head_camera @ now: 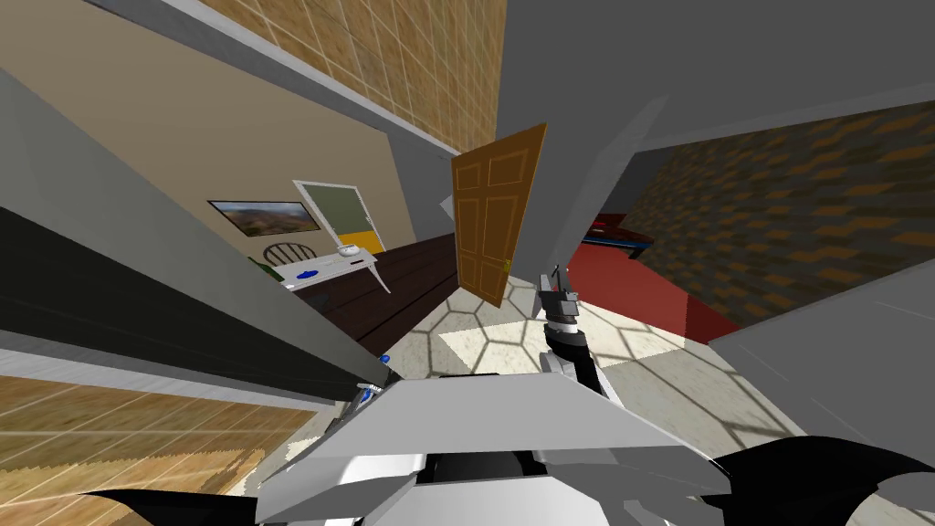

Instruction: Pull the door open

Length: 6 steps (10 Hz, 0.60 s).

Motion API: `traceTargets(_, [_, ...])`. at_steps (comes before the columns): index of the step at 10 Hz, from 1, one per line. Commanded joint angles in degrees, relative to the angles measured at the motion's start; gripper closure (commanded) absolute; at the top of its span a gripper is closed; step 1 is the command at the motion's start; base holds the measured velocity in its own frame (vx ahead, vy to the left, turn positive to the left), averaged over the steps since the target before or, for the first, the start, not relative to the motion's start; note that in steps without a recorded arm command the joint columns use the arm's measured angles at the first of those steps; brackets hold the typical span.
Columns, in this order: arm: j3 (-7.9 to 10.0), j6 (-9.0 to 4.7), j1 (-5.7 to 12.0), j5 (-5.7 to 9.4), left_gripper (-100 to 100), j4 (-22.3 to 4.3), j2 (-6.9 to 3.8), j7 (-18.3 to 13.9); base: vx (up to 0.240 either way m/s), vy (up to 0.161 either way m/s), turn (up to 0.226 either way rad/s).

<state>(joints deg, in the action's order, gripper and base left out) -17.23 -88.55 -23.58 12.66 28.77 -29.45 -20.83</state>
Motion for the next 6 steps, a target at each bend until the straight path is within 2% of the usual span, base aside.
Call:
traceTargets(1, [0.0, 0.0, 0.0, 0.0, 100, 0.0, 0.0, 0.0, -0.088, 0.014, -0.018])
traceTargets(2, [-0.27, 0.71, 0.37, 0.04, 100, 0.29, -0.21, -0.07, -0.131, 0.027, -0.1])
traceTargets(6, [-0.79, 1.93, 1.61, 0.25, 100, 0.74, -0.81, -0.35, -0.181, 0.036, -0.113])
